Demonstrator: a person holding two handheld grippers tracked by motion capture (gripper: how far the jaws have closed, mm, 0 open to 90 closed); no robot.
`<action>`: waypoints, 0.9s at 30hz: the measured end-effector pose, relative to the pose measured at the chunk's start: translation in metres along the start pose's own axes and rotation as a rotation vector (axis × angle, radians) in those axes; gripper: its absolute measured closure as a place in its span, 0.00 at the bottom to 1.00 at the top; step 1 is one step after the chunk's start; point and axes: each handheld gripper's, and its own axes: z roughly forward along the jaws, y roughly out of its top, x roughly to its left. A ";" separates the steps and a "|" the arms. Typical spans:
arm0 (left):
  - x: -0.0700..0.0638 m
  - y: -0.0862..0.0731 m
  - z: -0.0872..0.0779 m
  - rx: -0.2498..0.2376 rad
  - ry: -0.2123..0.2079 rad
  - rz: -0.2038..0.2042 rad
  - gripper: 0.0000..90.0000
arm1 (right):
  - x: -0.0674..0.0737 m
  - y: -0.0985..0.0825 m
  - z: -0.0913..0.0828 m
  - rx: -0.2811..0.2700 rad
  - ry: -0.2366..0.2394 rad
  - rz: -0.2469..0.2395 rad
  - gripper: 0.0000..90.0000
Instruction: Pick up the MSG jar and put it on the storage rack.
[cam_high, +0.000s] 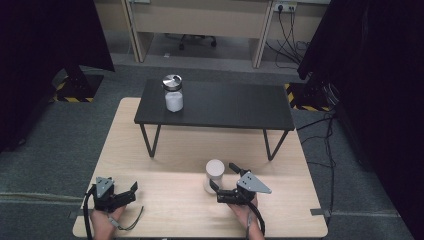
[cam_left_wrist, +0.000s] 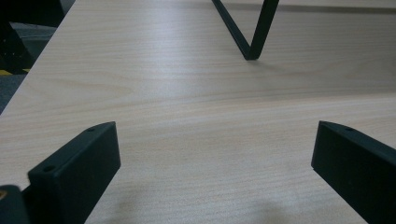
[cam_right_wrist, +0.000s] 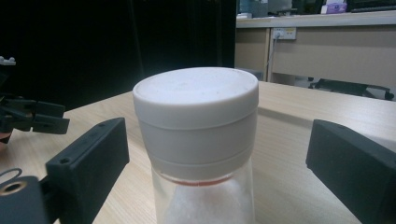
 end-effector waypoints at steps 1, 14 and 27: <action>0.000 0.000 0.000 -0.001 0.000 0.001 0.00 | 0.000 0.000 0.001 -0.001 0.001 0.001 0.08; 0.000 -0.001 0.000 -0.004 -0.002 0.010 0.01 | -0.002 0.001 0.008 0.001 0.013 0.009 0.19; -0.001 -0.001 0.000 -0.005 -0.001 0.020 0.01 | -0.004 0.003 0.011 -0.009 0.050 -0.008 0.36</action>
